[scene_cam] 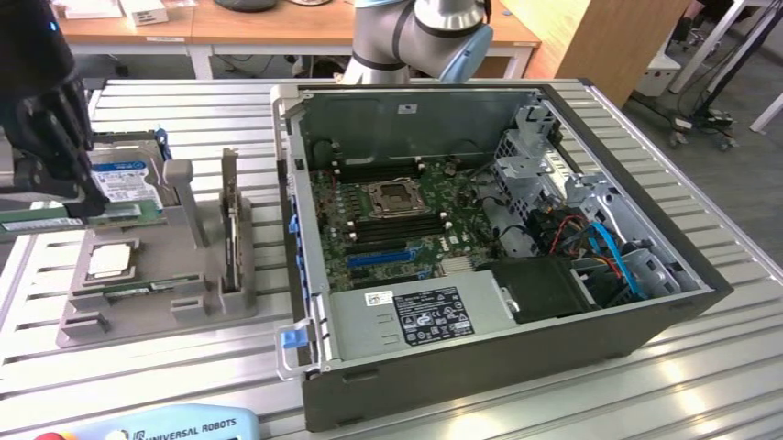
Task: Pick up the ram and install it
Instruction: 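Pick up the ram and move it above insertion slot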
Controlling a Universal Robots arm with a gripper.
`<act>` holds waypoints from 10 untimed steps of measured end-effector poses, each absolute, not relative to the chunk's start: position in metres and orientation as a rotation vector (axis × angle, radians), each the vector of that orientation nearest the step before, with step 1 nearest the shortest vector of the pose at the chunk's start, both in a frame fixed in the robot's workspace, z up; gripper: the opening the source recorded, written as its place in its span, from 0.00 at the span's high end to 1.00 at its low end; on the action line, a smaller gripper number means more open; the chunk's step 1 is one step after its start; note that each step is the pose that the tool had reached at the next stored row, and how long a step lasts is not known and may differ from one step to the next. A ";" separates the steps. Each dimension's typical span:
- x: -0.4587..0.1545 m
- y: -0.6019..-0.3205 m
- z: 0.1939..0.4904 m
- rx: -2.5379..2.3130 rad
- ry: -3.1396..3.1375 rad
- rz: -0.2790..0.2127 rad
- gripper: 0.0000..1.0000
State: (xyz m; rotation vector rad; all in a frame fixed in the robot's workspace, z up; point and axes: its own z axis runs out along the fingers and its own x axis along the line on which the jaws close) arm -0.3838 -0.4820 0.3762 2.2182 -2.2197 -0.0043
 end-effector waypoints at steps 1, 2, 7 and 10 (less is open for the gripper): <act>-0.384 -0.482 0.380 2.218 -2.220 -0.004 0.89; -0.384 -0.482 0.384 2.218 -2.220 -0.004 0.89; -0.384 -0.482 0.400 2.218 -2.220 -0.004 0.89; -0.384 -0.482 0.407 2.218 -2.220 -0.004 0.89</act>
